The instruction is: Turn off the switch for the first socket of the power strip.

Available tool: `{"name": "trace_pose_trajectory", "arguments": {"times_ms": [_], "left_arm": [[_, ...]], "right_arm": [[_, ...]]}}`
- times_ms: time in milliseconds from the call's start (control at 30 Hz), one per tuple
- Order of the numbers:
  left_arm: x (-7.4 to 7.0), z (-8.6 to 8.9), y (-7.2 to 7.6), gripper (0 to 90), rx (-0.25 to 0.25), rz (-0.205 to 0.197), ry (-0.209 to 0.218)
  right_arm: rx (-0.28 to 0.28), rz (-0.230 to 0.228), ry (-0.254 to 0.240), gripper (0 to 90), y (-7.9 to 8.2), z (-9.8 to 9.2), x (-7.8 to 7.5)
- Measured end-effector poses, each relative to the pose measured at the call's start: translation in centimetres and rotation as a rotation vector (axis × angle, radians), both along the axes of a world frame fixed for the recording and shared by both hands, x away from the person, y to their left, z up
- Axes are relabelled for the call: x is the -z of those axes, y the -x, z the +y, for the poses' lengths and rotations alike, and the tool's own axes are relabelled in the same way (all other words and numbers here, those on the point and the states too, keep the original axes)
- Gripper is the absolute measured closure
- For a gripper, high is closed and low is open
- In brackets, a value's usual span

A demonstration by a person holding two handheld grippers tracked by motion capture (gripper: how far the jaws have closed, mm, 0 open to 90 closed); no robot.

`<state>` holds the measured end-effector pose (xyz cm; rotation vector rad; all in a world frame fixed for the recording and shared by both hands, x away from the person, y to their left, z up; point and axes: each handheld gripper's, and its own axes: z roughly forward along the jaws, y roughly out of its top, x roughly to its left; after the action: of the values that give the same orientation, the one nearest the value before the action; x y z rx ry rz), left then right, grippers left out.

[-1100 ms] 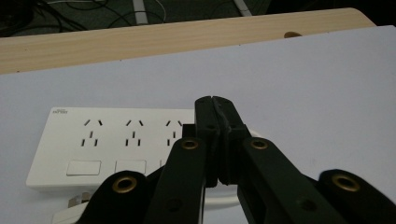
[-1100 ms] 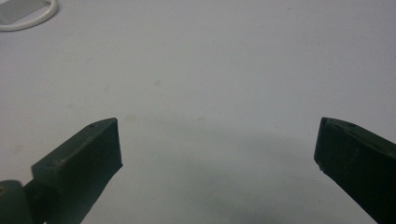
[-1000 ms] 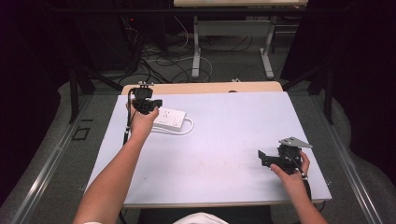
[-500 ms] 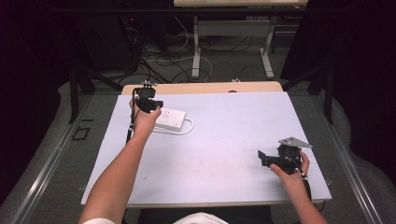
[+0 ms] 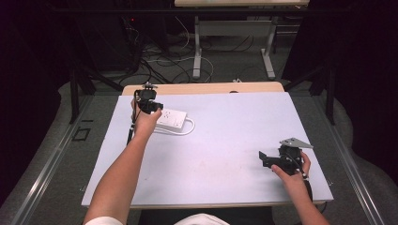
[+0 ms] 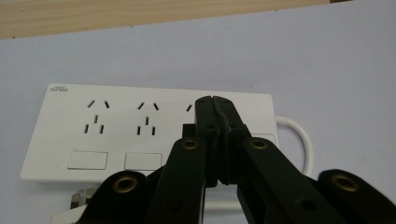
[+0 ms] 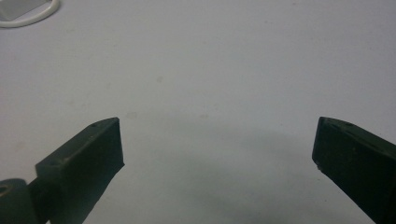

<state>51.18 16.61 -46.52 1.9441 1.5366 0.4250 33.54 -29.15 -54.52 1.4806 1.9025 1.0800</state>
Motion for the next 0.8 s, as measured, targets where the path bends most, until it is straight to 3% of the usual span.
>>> {"name": "trace_pose_trajectory", "arguments": {"times_ms": [800], "left_arm": [[3.1,0.3,-0.8,90.0,-0.015,0.072,-0.043]], "right_arm": [[-0.01,0.008,-0.003,2.0,-0.1,0.0,0.2]]}}
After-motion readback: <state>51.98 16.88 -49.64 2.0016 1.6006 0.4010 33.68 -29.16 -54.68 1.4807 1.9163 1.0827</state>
